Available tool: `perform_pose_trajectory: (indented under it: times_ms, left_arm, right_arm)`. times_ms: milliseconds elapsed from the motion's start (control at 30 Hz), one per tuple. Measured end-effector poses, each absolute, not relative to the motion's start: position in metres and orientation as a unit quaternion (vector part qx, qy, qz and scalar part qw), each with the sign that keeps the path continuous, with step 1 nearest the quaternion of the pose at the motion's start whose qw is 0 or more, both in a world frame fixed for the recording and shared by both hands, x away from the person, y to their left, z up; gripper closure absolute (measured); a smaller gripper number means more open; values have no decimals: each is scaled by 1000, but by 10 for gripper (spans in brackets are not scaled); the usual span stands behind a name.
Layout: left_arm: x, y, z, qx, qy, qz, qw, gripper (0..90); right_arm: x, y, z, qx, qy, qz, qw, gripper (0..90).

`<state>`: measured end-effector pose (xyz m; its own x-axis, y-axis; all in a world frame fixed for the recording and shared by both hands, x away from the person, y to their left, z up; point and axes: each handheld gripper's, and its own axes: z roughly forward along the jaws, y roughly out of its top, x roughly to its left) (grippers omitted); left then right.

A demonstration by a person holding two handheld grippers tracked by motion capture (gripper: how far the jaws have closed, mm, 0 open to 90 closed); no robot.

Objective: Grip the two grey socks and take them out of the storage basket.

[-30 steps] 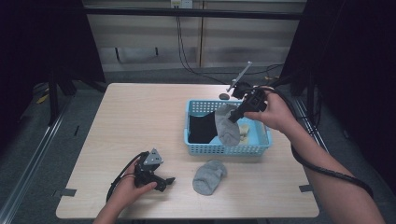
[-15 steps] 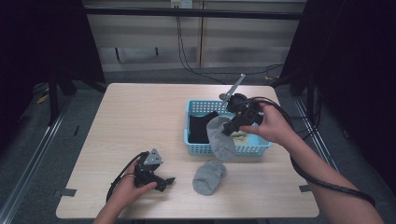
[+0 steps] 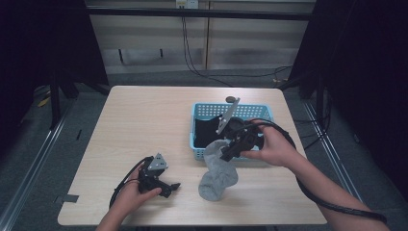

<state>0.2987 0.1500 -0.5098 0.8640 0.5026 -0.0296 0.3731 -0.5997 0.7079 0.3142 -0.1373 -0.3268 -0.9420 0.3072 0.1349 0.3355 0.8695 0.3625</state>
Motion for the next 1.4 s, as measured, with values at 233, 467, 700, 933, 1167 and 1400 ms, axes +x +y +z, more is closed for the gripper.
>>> perform_pose_trajectory:
  times_ms: [233, 467, 700, 933, 1167, 1400]
  left_arm:
    - [299, 150, -510, 890, 246, 87, 374, 33]
    - [299, 150, -510, 890, 246, 88, 373, 33]
    - [299, 150, -510, 890, 246, 88, 373, 33]
    - [299, 150, -510, 890, 246, 87, 374, 33]
    - [299, 151, -509, 893, 242, 89, 370, 33]
    - [299, 150, -509, 892, 243, 89, 371, 33]
  right_arm:
    - [306, -122, -352, -149, -970, -182, 61, 832]
    - [301, -111, -369, -143, -972, -178, 64, 566]
    - [299, -124, -366, -160, -970, -178, 37, 465]
    - [297, -143, -371, -180, -966, -182, 26, 386]
    - [292, -164, -384, -205, -962, -179, 8, 358]
    - [286, -183, -401, -229, -954, -192, -2, 346]
